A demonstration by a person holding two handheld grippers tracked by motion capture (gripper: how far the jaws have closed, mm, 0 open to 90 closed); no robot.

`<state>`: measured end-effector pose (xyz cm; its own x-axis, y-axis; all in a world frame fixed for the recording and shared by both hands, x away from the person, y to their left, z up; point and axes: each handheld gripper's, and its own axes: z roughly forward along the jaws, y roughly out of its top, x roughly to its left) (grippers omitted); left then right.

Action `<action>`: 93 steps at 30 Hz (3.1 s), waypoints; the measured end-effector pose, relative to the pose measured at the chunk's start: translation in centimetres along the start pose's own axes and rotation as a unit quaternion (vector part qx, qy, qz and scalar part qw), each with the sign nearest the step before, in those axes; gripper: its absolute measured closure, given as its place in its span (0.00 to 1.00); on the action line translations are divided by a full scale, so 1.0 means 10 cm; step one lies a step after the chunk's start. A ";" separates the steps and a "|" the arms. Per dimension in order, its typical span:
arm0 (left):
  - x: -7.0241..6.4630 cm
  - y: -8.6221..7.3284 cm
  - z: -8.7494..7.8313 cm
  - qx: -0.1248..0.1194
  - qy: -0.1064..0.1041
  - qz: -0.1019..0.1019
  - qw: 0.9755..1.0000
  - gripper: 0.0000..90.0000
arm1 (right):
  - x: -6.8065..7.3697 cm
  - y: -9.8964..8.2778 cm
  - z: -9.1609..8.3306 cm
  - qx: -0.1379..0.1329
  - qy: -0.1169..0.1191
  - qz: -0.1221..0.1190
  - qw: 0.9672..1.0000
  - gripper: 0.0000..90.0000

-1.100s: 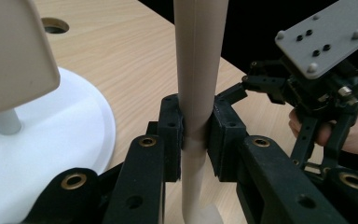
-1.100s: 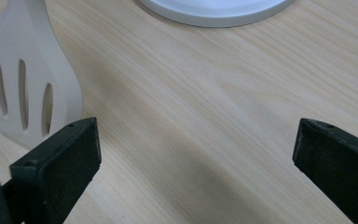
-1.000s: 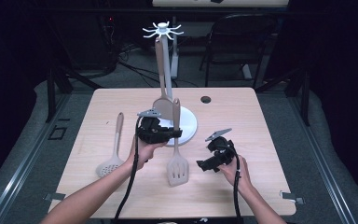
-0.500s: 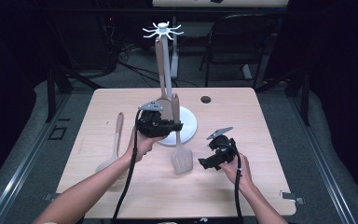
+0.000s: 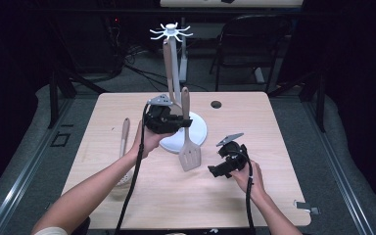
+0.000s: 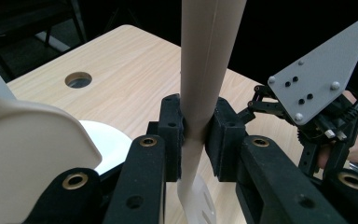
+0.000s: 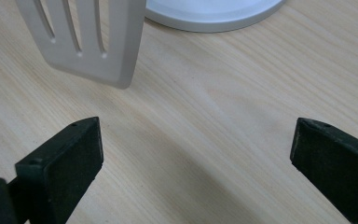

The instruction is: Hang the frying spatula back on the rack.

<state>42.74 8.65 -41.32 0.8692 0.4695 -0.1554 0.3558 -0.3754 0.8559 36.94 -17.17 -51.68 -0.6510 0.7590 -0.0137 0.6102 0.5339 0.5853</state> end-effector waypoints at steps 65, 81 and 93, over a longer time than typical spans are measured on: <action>0.27 0.99 -0.24 -0.032 0.048 0.020 0.998 0.86 | -0.01 0.02 0.03 0.016 -0.012 -0.020 1.000 0.03; 0.40 1.02 -0.23 -0.031 0.061 -0.012 0.998 0.86 | -0.01 0.01 0.04 0.023 -0.006 -0.021 0.999 0.03; 0.46 0.96 -0.20 -0.034 0.082 -0.028 0.996 0.86 | 0.00 0.02 0.04 0.030 -0.003 -0.021 0.999 0.03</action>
<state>49.44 8.80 -32.77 0.7788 0.6146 -0.1254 0.3731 -0.2933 0.8802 37.23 -16.91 -51.93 -0.6745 0.7371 -0.0420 0.6081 0.5869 0.5346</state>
